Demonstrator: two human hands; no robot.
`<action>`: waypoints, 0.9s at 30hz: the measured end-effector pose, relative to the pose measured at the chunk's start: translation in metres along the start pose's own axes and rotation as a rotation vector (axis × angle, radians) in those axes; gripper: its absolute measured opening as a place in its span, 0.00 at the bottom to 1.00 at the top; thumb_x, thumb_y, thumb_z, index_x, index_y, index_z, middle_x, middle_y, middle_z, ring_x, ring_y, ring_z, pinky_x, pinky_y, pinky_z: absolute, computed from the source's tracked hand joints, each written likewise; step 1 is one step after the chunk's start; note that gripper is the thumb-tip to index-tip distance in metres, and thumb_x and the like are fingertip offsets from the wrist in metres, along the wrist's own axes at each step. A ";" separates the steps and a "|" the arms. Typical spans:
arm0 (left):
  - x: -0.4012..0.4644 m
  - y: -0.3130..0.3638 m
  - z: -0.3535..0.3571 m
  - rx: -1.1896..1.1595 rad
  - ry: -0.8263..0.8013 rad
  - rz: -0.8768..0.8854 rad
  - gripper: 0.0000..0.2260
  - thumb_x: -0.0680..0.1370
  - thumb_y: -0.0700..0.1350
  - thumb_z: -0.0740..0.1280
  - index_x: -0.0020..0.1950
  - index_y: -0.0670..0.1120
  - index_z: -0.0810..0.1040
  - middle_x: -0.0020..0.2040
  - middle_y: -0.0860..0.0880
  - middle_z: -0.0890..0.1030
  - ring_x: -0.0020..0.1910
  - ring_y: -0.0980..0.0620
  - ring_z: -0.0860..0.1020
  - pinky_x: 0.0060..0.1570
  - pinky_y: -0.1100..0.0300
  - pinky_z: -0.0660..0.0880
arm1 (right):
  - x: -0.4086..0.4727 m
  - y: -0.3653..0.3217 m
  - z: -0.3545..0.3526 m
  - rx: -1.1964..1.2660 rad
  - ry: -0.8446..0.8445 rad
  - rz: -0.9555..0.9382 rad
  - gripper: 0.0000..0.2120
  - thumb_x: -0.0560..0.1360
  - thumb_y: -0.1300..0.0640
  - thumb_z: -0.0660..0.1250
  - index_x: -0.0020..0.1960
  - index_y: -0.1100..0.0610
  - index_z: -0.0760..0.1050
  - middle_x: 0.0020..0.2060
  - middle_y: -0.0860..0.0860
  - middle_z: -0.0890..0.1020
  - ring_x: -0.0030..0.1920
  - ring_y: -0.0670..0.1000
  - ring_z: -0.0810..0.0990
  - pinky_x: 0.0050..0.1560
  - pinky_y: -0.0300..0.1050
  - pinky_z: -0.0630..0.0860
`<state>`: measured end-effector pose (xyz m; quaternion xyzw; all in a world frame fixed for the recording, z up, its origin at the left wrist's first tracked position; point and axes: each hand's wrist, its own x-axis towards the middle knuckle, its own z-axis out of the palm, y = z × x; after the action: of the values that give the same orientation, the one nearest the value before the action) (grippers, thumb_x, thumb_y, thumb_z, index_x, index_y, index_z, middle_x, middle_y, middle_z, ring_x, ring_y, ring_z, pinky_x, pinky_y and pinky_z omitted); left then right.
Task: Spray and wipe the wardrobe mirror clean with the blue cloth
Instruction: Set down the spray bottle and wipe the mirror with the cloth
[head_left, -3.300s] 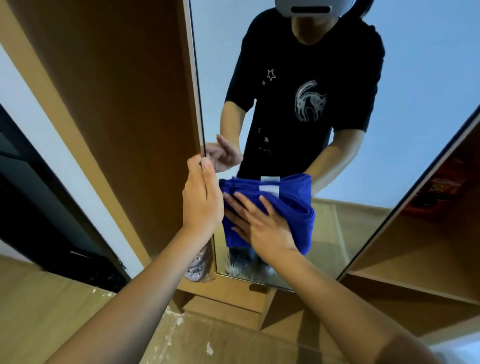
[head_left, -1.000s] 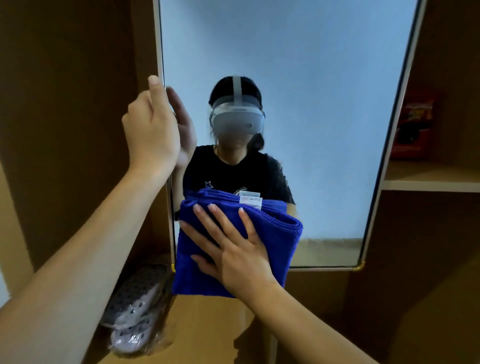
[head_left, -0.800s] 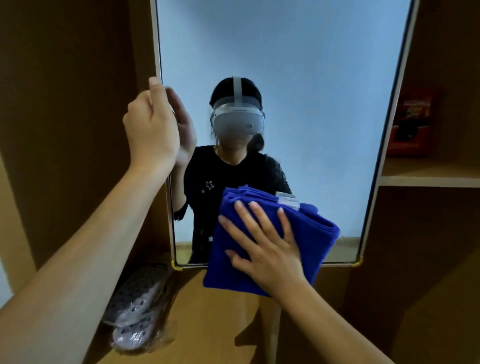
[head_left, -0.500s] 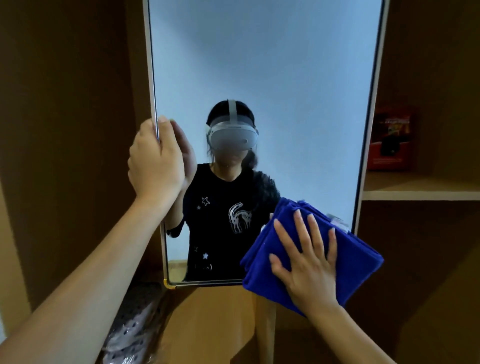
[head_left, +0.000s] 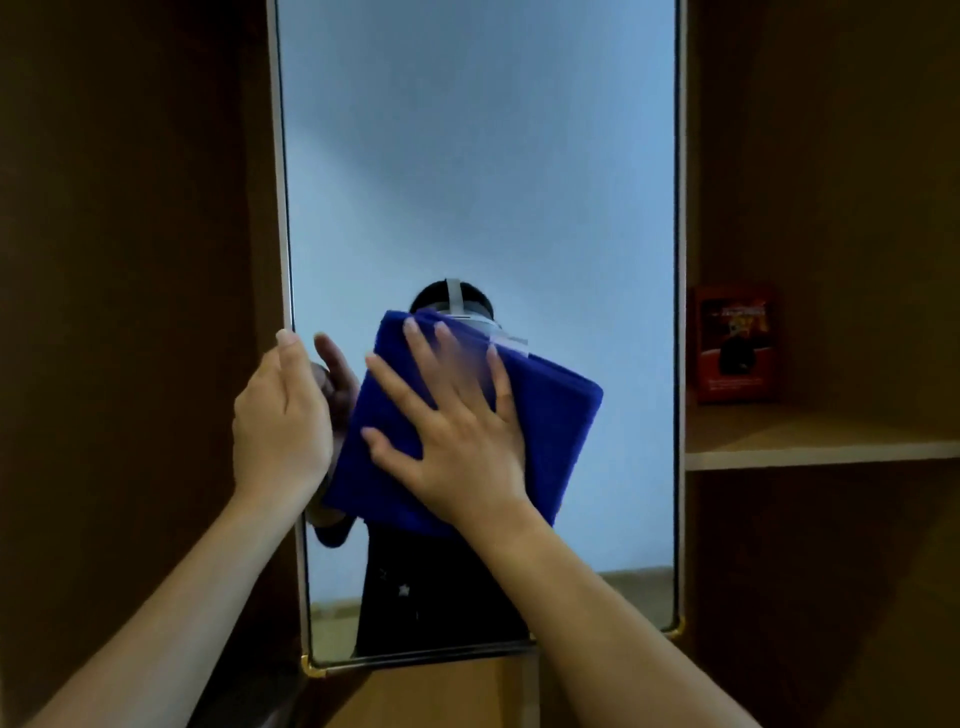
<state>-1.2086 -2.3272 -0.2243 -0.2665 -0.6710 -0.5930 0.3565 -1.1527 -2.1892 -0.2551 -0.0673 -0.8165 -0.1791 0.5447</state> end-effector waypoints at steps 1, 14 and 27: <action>0.000 0.000 0.000 -0.005 -0.001 -0.003 0.24 0.84 0.56 0.44 0.45 0.44 0.73 0.40 0.47 0.76 0.42 0.51 0.76 0.43 0.57 0.69 | 0.004 0.013 -0.005 0.009 0.016 0.054 0.30 0.78 0.35 0.54 0.78 0.40 0.54 0.79 0.47 0.51 0.79 0.50 0.47 0.76 0.59 0.41; -0.005 0.003 0.004 0.078 0.045 0.019 0.21 0.84 0.54 0.46 0.50 0.43 0.73 0.41 0.49 0.74 0.45 0.48 0.73 0.45 0.53 0.66 | -0.132 0.068 0.018 0.029 0.001 0.445 0.29 0.79 0.33 0.45 0.78 0.41 0.54 0.79 0.50 0.53 0.78 0.57 0.54 0.75 0.62 0.48; -0.005 0.004 0.002 0.023 0.027 0.001 0.22 0.84 0.55 0.46 0.50 0.43 0.74 0.39 0.50 0.74 0.44 0.50 0.75 0.44 0.54 0.69 | 0.001 0.016 -0.002 0.012 0.043 0.005 0.30 0.76 0.35 0.56 0.76 0.40 0.58 0.79 0.47 0.53 0.79 0.50 0.50 0.76 0.58 0.40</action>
<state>-1.2027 -2.3247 -0.2263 -0.2545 -0.6727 -0.5887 0.3690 -1.1468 -2.1751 -0.2501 -0.0622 -0.8056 -0.1741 0.5629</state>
